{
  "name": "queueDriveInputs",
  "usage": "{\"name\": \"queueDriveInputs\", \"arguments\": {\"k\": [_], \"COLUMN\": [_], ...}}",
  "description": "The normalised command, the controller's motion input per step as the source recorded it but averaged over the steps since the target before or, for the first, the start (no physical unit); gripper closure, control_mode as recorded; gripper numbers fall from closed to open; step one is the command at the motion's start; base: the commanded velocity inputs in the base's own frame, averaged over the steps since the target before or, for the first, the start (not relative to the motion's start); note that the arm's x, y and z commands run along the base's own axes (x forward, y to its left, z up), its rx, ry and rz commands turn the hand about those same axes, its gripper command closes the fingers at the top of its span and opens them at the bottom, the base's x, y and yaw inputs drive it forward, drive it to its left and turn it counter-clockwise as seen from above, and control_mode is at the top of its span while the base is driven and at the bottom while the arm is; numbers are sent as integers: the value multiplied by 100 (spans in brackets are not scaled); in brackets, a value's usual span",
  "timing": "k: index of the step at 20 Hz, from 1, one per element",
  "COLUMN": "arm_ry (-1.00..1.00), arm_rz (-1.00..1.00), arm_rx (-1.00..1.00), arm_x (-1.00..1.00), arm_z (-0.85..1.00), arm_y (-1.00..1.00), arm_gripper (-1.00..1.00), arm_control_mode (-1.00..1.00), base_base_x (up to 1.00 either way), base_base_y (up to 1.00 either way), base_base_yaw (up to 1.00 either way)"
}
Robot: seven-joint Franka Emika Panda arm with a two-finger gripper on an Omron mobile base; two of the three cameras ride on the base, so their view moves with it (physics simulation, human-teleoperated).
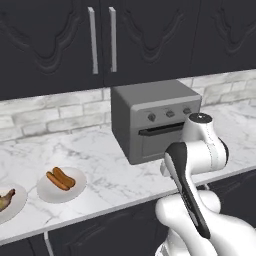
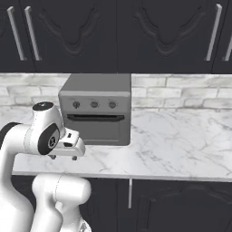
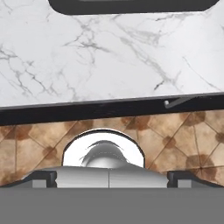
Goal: Open the toaster oven door. Place the hotdog bun on the top rack in the toaster oven and place the chicken drumstick on the bottom rack.
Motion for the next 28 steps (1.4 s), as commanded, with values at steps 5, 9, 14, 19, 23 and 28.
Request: {"name": "queueDriveInputs", "arguments": {"k": [5,9,14,19,23,28], "arm_ry": [0,0,0,0,0,0], "arm_rz": [0,0,0,0,0,0], "arm_rx": [0,0,0,0,0,0], "arm_x": [0,0,0,0,0,0], "arm_z": [0,0,0,0,0,0], "arm_y": [0,0,0,0,0,0], "arm_gripper": [-100,-100,-100,-100,-100,-100], "arm_control_mode": [100,100,100,100,100,100], "base_base_x": [-37,-24,-15,-9,-4,0], "base_base_y": [39,37,32,35,37,41], "base_base_yaw": [-6,3,16,19,15,8]}}
